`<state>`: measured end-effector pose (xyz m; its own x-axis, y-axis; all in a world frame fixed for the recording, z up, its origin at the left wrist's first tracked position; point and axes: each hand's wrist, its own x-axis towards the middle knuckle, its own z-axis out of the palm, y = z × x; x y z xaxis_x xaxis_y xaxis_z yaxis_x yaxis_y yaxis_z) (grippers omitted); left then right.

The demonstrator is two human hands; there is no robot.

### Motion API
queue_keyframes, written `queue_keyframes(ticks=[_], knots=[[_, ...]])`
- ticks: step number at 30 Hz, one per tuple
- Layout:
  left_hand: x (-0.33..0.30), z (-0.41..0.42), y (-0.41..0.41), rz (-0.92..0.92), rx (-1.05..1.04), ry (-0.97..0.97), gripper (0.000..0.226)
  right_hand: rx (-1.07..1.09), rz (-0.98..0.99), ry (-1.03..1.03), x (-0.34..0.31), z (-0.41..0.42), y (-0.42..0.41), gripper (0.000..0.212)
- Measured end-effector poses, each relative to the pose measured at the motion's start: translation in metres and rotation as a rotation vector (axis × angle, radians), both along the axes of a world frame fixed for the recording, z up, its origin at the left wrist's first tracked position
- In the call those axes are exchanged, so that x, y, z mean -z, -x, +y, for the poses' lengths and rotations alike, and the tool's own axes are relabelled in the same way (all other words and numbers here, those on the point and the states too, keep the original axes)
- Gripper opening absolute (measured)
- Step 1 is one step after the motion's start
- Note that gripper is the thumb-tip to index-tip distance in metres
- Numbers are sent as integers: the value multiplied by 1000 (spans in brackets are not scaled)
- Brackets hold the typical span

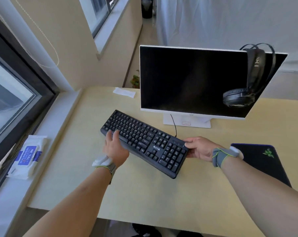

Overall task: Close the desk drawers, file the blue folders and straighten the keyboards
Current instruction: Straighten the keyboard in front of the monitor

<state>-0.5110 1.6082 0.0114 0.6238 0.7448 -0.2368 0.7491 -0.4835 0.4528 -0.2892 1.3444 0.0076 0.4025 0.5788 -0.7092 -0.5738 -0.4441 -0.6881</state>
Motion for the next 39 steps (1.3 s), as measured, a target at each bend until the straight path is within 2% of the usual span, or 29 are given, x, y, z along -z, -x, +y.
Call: queue_keyframes(ticks=[3, 5, 8, 11, 14, 20, 25, 27, 30, 32, 36, 39], knots=[[-6, -26, -17, 140, 446, -91, 124, -29, 35, 31, -1, -42, -14, 31], [-8, -45, -35, 242, 718, -160, 141, -81, 43, 62, -1, -66, -23, 31], [-1, -74, -56, 333, 946, -286, 158, -121, 51, 100, 0, -91, -34, 30], [14, -103, -71, 409, 1050, -318, 168, -179, 56, 140, 4, -117, -41, 32], [23, -129, -79, 475, 1095, -295, 171, -228, 69, 146, 8, -142, -50, 33], [32, -166, -89, 475, 1106, -354, 172, -241, 48, 189, 13, -170, -66, 35], [40, -180, -98, 526, 1052, -372, 173, -74, -1, 223, 33, -172, -66, 30], [42, -184, -100, 532, 1041, -391, 170, -17, -87, 264, 41, -166, -62, 28], [47, -187, -105, 538, 1018, -414, 166, -76, -335, 370, 49, -158, -62, 28], [51, -189, -105, 541, 1013, -428, 165, -114, -427, 427, 45, -155, -56, 38], [56, -195, -106, 547, 1020, -451, 164, -257, -544, 485, 44, -158, -38, 81], [57, -202, -107, 558, 1013, -457, 163, -408, -712, 536, 48, -165, -29, 101]])
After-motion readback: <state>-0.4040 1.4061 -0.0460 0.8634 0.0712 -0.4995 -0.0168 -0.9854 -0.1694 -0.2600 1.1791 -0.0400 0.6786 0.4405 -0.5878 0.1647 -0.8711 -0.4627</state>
